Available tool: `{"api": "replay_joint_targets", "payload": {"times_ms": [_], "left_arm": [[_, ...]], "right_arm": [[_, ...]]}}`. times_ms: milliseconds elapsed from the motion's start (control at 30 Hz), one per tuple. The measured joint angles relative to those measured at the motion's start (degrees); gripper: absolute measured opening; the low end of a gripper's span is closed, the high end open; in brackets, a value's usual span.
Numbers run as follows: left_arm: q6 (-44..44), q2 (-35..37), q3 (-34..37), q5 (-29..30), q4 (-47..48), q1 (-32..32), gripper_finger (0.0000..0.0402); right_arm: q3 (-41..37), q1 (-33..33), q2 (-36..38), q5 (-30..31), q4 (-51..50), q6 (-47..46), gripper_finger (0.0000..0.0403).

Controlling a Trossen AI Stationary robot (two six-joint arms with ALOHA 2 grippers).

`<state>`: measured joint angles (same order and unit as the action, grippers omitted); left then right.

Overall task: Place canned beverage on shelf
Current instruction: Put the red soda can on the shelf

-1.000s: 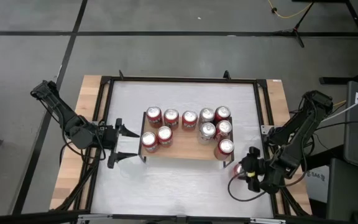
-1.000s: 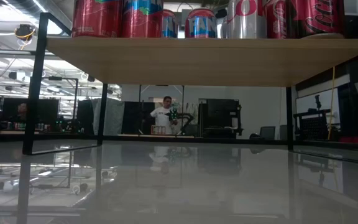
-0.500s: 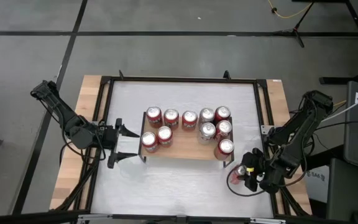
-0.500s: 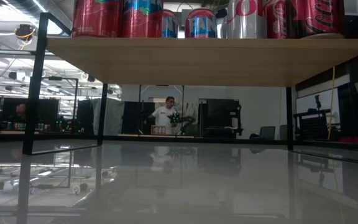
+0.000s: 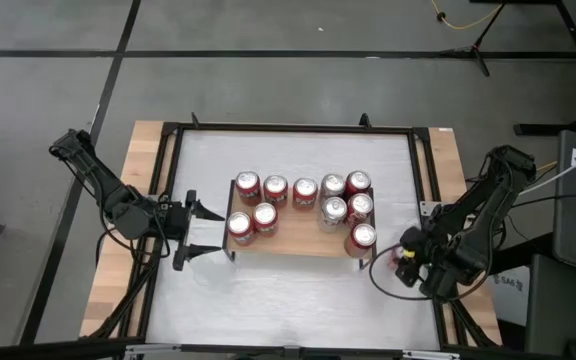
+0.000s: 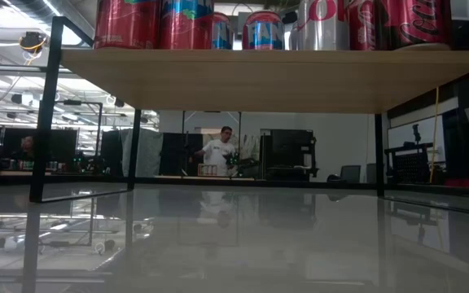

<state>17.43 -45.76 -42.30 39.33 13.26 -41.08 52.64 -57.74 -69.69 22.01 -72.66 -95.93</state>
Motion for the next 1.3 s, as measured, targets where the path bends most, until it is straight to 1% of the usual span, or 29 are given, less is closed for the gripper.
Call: {"api": "replay_joint_targets", "payload": {"times_ms": [233,400,767,1300], "left_arm": [[0.0,0.0,0.0,0.0,0.0,0.0,0.0336],[0.0,0.0,0.0,0.0,0.0,0.0,0.0336],[0.0,0.0,0.0,0.0,0.2,0.0,0.0336],[0.0,0.0,0.0,0.0,0.2,0.0,0.0336]], "right_arm": [[0.0,0.0,-0.1,3.4,-2.0,-7.3,0.0288],[0.1,0.0,-2.7,7.1,-4.2,-9.1,0.0289],[0.4,0.0,-10.1,7.0,-3.4,-9.4,0.0289],[0.3,0.0,-10.3,6.9,-2.8,-8.8,0.029]]}}
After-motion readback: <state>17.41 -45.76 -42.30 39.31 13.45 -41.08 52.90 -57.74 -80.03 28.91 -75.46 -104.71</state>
